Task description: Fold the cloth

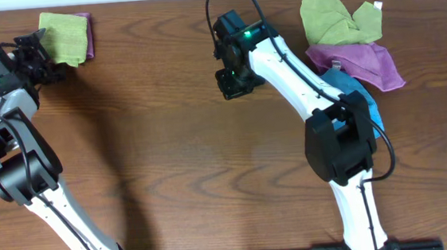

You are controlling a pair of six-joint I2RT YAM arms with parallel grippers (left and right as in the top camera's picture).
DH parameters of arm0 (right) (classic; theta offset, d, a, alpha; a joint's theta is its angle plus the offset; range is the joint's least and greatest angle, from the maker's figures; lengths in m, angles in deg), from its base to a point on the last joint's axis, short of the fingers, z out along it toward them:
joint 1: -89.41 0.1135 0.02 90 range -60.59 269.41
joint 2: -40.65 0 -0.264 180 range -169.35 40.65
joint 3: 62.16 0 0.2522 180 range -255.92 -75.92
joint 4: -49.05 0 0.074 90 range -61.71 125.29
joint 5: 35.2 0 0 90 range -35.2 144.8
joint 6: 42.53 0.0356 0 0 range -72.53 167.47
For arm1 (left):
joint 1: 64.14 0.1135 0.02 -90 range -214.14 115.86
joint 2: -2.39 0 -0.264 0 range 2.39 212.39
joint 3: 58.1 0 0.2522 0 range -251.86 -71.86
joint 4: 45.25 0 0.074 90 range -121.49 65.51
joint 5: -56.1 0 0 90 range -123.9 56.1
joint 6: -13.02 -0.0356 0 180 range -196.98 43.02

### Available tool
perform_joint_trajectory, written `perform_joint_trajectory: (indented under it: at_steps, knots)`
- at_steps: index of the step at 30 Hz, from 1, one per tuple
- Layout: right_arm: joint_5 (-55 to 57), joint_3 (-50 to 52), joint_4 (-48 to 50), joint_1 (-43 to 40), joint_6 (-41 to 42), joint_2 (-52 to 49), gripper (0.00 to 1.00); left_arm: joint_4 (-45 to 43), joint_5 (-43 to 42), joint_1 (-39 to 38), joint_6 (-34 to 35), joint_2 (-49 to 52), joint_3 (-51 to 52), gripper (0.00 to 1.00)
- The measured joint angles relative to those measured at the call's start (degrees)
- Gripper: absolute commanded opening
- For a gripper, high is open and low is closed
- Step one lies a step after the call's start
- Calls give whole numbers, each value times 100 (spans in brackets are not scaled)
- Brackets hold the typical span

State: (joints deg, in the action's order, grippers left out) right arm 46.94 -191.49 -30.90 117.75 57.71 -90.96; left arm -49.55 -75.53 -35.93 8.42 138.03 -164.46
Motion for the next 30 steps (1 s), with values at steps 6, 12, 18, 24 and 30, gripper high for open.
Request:
perform_joint_trajectory:
  at_steps: [6,12,18,24,30]
  knots:
    - [0,0,0,46,0,0,1,17,-127,153,-264,0,0,95]
    - [2,0,22,57,0,0,1,343,-247,264,-562,0,0,95]
    - [4,0,87,114,0,0,1,831,-341,332,-984,0,0,95]
    - [4,0,94,149,0,0,1,1130,-348,404,-1375,0,0,95]
    - [2,0,96,153,0,0,1,1458,-660,608,-1845,-7,-2,96]
